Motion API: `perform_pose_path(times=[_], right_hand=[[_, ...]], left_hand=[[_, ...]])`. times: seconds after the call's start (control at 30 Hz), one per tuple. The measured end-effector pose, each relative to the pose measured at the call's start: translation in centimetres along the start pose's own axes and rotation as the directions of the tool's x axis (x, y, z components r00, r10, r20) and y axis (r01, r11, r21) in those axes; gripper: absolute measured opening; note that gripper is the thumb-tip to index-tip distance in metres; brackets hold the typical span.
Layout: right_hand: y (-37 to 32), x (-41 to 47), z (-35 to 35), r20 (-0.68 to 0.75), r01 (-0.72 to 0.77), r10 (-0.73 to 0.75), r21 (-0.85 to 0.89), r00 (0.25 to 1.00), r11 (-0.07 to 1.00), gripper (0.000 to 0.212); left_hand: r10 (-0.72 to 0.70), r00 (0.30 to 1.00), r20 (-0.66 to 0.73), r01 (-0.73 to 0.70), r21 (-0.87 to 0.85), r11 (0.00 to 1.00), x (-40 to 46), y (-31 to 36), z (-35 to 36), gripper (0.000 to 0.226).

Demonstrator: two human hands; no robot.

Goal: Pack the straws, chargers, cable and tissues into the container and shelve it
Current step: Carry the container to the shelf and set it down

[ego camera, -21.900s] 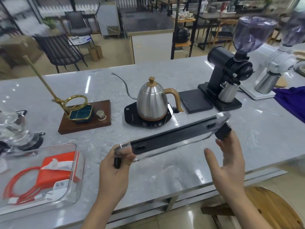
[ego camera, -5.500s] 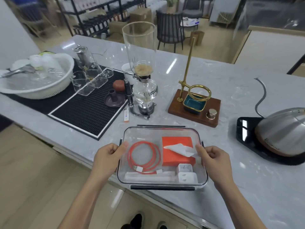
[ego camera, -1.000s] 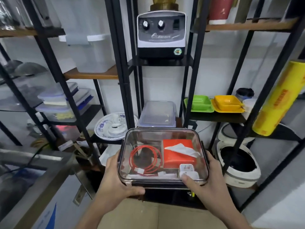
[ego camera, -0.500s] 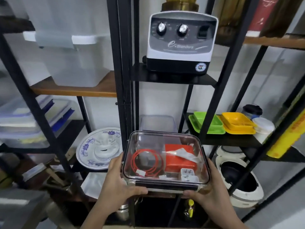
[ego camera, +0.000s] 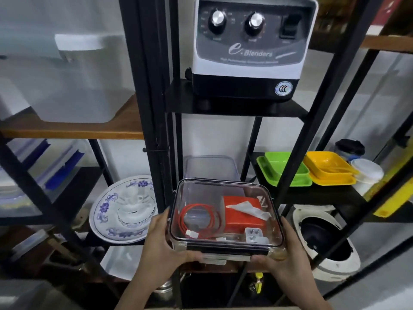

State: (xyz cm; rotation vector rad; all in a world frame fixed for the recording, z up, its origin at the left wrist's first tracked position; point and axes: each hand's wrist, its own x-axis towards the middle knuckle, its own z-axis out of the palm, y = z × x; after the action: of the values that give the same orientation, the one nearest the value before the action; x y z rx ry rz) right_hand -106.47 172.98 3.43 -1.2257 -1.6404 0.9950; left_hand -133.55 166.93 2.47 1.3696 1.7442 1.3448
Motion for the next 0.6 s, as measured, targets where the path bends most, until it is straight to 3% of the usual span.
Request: perform_pose_path(times=[0.1,0.23,0.43,0.6], right_hand=[[-0.1,0.9,0.1,-0.016,0.025,-0.024,0.046,1.000,0.999,0.107],[1.5,2.0,0.0,-0.003,0.007,-0.006,0.065,1.000,0.998,0.111],[3.6,3.5,0.4,-0.018,-0.057,0.056,-0.036,0.998,0.998,0.120],[4.6,4.4,0.8,-0.106,-0.035,0.023,-0.110,0.994,0.993,0.104]], left_hand=[[0.016,1.000,-0.002,-0.016,0.016,1.000,0.5,-0.5,0.5,0.123],[0.020,0.999,-0.037,-0.019,0.021,1.000,1.3,-1.0,1.2,0.118],[0.017,0.991,-0.134,-0.021,-0.026,0.999,2.0,-0.8,2.1,0.096],[-0.020,0.956,-0.294,0.009,-0.041,0.999,2.4,-0.1,3.4,0.083]])
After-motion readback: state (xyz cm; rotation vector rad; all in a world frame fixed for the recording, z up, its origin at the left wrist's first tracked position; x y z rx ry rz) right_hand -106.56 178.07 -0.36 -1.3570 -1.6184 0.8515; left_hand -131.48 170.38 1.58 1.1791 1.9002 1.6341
